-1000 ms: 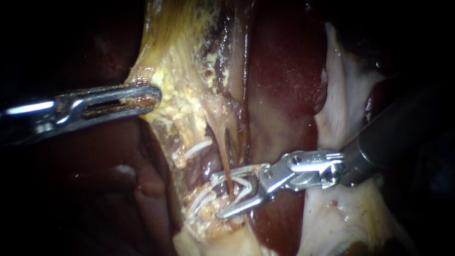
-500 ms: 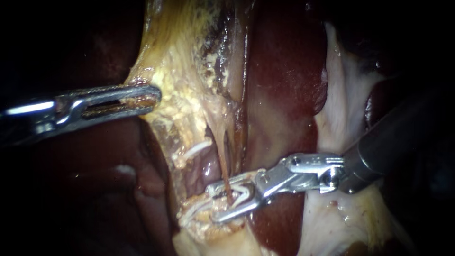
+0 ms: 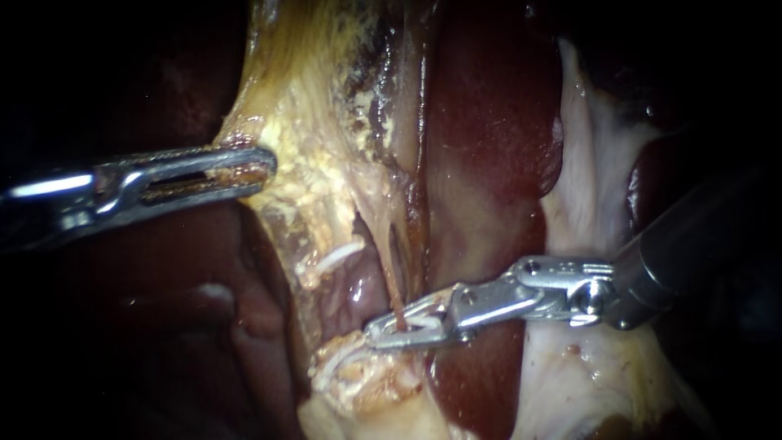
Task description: Clipping first clip right tube
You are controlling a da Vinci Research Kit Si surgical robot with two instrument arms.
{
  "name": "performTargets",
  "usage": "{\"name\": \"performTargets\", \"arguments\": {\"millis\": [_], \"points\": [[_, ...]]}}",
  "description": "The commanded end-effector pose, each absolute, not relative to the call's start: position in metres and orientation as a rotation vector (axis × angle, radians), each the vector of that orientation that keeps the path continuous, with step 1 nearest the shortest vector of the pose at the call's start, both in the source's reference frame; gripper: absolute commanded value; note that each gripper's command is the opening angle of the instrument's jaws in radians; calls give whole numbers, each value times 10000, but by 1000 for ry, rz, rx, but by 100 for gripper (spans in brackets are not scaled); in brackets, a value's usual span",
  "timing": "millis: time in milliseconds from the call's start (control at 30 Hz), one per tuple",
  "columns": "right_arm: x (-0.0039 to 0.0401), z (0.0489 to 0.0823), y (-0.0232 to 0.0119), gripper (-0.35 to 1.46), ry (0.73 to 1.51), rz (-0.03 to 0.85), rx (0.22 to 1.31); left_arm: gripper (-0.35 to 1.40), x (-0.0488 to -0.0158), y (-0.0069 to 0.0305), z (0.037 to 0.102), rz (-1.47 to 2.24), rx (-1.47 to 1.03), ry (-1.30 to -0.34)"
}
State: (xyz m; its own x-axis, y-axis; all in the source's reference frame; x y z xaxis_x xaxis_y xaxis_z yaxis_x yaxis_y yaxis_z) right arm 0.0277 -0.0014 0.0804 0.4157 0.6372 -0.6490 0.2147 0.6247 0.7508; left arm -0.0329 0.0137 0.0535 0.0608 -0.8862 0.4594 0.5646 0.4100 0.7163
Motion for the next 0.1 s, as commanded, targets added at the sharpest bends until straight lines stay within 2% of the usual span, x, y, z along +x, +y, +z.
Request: {"name": "performTargets", "arguments": {"millis": [33,100], "points": [[277,804,-14,-35,1142,314,898,-35,-329,137,535,-1141,394,-1008],[277,804,-14,-35,1142,313,897,-35,-329,138,536,-1141,394,-1008]]}}
